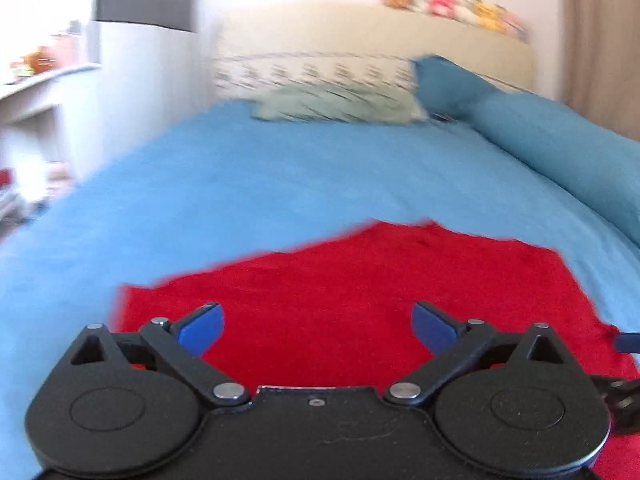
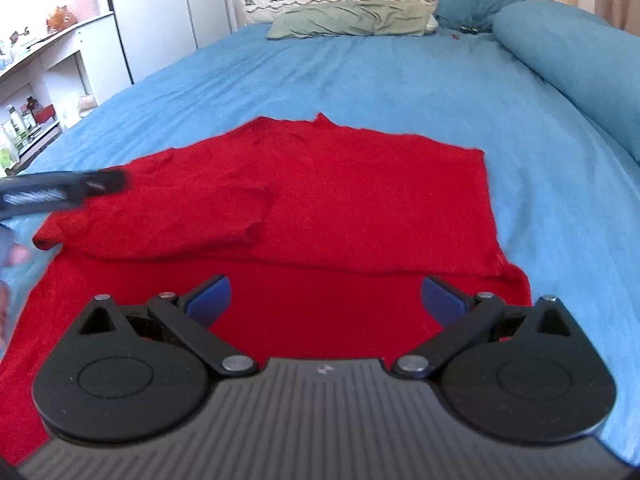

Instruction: Fold small clothes

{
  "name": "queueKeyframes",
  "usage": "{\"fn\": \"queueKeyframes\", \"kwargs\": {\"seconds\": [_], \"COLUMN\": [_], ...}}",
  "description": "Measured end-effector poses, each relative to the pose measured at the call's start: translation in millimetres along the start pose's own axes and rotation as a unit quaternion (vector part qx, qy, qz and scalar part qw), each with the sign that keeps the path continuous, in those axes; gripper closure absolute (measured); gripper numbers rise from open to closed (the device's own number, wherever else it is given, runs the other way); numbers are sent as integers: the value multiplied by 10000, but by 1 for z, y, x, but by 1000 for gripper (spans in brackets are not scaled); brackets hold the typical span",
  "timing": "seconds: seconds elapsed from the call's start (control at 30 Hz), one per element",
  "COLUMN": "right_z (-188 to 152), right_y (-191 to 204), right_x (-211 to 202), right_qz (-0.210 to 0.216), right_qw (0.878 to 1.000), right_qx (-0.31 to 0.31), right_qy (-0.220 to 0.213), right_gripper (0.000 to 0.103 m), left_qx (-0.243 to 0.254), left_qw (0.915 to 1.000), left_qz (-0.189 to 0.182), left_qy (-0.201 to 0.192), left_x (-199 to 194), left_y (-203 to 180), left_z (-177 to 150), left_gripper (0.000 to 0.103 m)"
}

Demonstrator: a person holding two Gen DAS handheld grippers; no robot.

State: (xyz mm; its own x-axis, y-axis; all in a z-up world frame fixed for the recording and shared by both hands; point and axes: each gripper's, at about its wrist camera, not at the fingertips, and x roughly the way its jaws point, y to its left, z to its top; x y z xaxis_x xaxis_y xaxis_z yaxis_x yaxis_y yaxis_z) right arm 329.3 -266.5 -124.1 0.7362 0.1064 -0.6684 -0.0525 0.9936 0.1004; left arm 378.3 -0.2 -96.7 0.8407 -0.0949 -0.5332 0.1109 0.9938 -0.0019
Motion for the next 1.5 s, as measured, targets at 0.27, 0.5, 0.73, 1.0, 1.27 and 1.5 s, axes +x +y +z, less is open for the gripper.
{"fn": "queueKeyframes", "kwargs": {"seconds": [0.27, 0.5, 0.73, 1.0, 1.27, 1.5], "right_z": [18, 30, 26, 32, 107, 123], "right_y": [50, 58, 64, 83, 58, -2], "right_x": [31, 76, 99, 88, 52, 46], "right_qz": [207, 418, 155, -38, -209, -702], "right_qw": [9996, 9978, 9982, 10000, 9978, 9956], "right_qx": [-170, 485, 539, -22, -185, -9], "right_qy": [-68, 169, 220, 46, -602, -614], "right_gripper": [0, 19, 35, 79, 80, 80], "left_qx": [-427, -911, -942, -963, -784, -355], "left_qw": [9949, 9914, 9915, 9918, 9951, 9978], "left_qz": [879, 758, 723, 674, 353, -126], "left_qy": [268, 547, 535, 505, 494, 551], "left_x": [-3, 11, 6, 4, 5, 37], "left_y": [104, 133, 130, 132, 117, 80], "left_z": [-20, -33, -37, -39, -41, -44], "left_gripper": [0, 1, 1, 1, 1, 1]}}
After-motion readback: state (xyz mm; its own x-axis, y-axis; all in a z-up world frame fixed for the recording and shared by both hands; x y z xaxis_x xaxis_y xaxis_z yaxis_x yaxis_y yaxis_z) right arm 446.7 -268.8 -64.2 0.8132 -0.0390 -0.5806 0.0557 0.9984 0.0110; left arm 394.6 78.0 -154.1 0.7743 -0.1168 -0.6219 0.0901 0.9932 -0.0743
